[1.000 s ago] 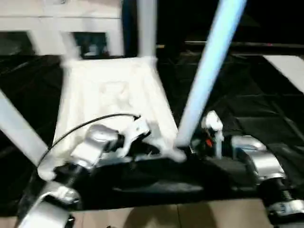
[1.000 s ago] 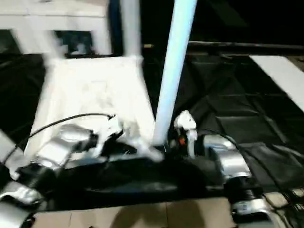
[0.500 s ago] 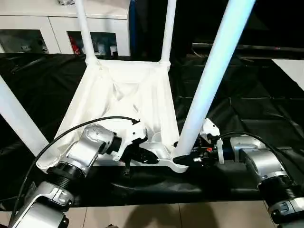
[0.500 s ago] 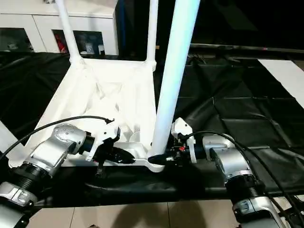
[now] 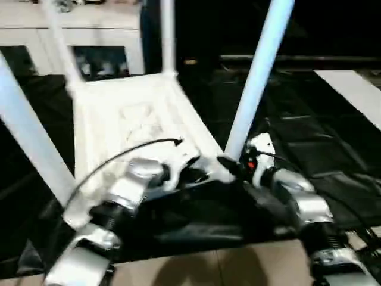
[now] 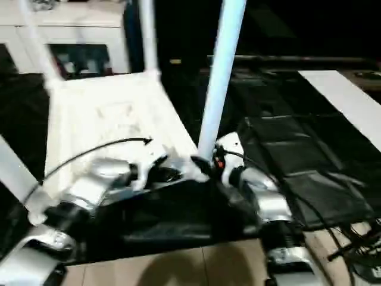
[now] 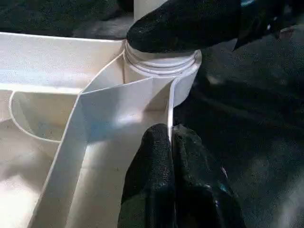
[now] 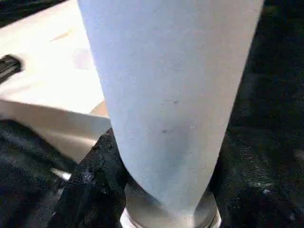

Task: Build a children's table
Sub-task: Rotate leg to tighten

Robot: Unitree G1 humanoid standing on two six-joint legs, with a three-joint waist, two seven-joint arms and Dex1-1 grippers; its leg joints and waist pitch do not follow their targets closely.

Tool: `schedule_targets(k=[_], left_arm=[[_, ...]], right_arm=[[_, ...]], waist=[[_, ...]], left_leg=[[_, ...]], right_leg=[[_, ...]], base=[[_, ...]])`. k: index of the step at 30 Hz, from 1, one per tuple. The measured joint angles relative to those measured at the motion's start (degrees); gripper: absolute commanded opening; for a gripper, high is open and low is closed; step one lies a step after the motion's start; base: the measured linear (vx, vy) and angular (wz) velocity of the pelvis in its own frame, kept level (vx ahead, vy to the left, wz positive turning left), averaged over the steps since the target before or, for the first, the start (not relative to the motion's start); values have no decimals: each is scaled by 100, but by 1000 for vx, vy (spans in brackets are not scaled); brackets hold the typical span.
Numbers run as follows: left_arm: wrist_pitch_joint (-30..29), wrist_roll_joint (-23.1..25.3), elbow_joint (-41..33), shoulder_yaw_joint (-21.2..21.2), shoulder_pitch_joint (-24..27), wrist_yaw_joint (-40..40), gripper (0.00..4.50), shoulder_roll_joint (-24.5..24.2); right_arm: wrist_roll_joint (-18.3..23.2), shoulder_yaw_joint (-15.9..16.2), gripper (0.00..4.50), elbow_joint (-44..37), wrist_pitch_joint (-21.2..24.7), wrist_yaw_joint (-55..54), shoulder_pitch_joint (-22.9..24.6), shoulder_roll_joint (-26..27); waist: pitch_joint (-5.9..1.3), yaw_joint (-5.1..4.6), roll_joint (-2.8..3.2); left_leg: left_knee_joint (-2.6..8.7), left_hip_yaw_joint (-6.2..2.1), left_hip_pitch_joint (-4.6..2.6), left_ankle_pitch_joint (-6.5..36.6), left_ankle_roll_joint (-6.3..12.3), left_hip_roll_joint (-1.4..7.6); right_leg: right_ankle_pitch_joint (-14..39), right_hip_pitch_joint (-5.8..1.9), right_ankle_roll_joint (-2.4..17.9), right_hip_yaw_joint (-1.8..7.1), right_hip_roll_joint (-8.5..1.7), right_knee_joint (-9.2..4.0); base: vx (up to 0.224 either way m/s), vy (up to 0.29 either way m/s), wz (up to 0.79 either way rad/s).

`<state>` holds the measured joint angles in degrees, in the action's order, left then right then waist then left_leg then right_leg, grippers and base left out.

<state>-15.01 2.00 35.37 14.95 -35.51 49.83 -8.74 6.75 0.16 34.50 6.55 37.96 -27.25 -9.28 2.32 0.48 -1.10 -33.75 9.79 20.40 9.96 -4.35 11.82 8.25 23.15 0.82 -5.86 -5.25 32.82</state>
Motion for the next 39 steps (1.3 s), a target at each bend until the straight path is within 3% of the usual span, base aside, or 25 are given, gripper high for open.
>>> schedule_targets(k=[3,6,12,16,22,28,34,39], left_arm=[[-14,1,8,8,0,6,0,21],[-14,1,-2,1,1,157,0,-21],[13,-133,-195,62,81,857,0,-328],[34,-269,-449,172,157,1598,0,-728],[21,-434,-858,386,319,2626,0,-1311],[14,-460,-947,449,349,2898,0,-1514],[14,-461,-967,447,349,2886,0,-1529],[32,-378,-843,310,341,2266,0,-1307]], right_arm=[[-22,-3,210,-4,-25,-21,2,18],[83,-49,272,-37,73,204,6,-7],[266,89,275,-207,249,1504,43,-489],[365,479,275,-418,299,2682,53,-1033],[401,949,275,-626,287,3879,48,-1428],[384,1105,221,-656,270,4148,5,-1451],[388,1104,211,-703,311,4146,11,-1438],[387,804,209,-586,193,3357,181,-1086]], waist=[[0,-22,0],[0,-29,1],[1,3,2],[5,133,9],[10,298,18],[11,319,15],[11,314,15],[9,290,9]], left_leg=[[3,-2,3,0,1,0],[7,-2,4,1,1,0],[54,-1,8,2,0,-1],[89,3,12,3,0,2],[96,14,9,6,-6,4],[81,23,6,6,-8,4],[79,23,5,5,-8,4],[72,22,1,4,-9,4]], right_leg=[[0,-3,0,-3,0,-12],[0,-5,0,-2,0,-17],[-4,1,6,-2,2,-9],[1,17,28,-1,7,16],[11,27,35,3,5,20],[8,24,38,15,3,28],[8,24,38,15,3,30],[16,21,19,17,3,32]], base=[[0,0,0],[0,0,0],[0,0,0],[0,0,0],[0,0,0],[0,0,0],[0,0,0],[0,0,0]])
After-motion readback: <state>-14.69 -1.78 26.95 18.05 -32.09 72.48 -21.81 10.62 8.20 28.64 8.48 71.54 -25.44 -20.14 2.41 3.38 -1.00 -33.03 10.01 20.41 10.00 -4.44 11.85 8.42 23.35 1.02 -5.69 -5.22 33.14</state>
